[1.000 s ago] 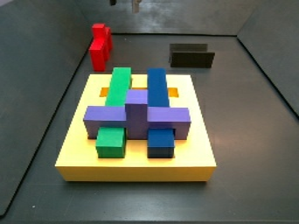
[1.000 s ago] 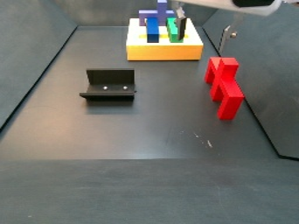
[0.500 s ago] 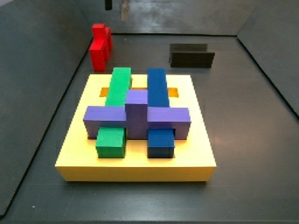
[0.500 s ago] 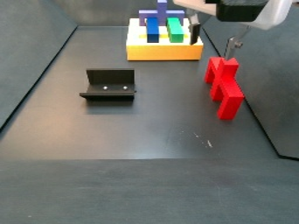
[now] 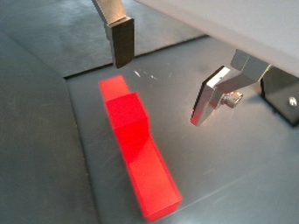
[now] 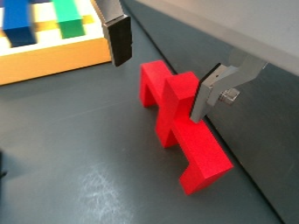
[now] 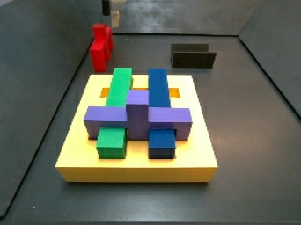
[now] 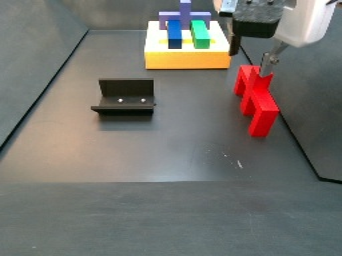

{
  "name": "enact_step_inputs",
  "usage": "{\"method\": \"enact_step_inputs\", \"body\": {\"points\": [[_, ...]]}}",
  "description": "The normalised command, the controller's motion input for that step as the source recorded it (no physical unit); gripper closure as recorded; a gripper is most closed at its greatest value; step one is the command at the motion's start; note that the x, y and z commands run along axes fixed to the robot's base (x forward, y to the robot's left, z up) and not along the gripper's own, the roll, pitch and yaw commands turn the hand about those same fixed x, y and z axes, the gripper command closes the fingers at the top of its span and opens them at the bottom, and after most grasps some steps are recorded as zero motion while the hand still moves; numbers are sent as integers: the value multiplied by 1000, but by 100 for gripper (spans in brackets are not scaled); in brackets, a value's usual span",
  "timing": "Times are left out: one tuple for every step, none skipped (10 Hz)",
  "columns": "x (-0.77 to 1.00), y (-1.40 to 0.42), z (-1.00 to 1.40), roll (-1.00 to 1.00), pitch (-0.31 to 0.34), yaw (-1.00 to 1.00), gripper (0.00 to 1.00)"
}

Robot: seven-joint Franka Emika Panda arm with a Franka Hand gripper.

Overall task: Pick up the red object. Move up. Move to above the board. Insert the red object.
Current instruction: Pick up the red object.

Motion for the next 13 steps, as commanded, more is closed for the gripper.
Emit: {"method": "enact_step_inputs", "body": {"points": [[-203, -51, -177, 0, -36, -729, 0], [-240, -63, -163, 0, -46, -723, 0], [-214, -49, -154, 0, -30, -723, 0], [-211, -49, -149, 0, -33, -720, 0], [-189, -51, -149, 0, -23, -723, 0], [-114, -43, -109, 0, -13, -717, 0], [-151, -40, -106, 0, -26, -677, 0], [-46, 0, -131, 0, 0, -634, 0], [-243, 0, -86, 0, -17, -471, 0], [-166, 0, -74, 0, -53, -97, 0], [-69, 0, -46, 0, -53, 0, 0], [0, 0, -240, 0, 0, 74, 0], [0, 0, -269, 70, 0, 280, 0]]}}
